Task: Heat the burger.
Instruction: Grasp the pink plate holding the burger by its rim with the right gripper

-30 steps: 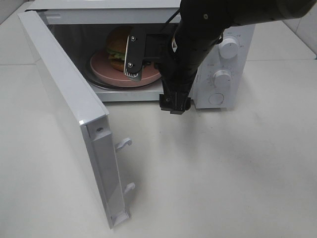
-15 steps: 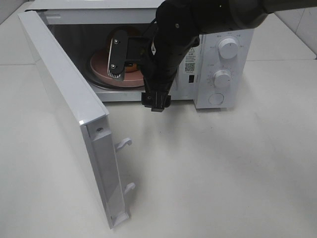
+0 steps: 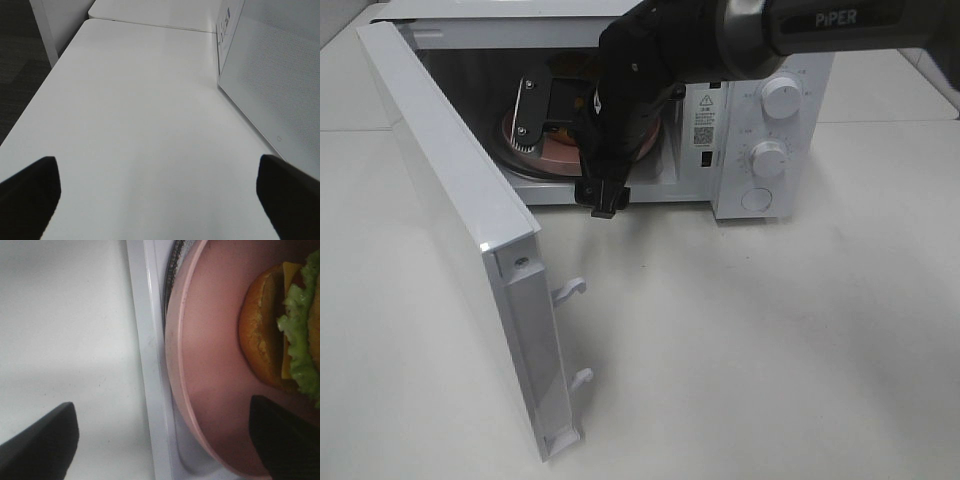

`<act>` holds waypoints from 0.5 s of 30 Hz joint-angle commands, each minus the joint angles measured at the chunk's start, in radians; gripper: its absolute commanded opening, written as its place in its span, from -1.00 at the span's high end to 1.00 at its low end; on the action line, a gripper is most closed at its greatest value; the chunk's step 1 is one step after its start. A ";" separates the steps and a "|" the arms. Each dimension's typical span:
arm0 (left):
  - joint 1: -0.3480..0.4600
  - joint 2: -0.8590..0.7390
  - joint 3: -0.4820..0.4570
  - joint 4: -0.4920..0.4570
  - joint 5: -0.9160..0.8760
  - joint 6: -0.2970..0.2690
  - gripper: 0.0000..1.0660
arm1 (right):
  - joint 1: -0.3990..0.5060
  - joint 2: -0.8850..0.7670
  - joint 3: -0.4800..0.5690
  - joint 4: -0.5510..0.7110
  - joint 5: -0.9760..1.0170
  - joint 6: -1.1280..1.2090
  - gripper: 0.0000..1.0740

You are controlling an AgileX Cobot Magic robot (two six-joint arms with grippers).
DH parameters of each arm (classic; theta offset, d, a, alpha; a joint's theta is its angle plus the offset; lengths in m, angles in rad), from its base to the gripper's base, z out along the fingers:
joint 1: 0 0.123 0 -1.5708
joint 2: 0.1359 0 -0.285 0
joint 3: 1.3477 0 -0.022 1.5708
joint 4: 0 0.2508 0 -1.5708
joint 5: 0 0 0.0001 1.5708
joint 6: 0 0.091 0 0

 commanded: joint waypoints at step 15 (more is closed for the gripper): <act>-0.007 -0.021 0.000 -0.004 -0.013 -0.003 -0.89 | -0.014 0.162 -0.185 0.028 -0.007 -0.003 -0.59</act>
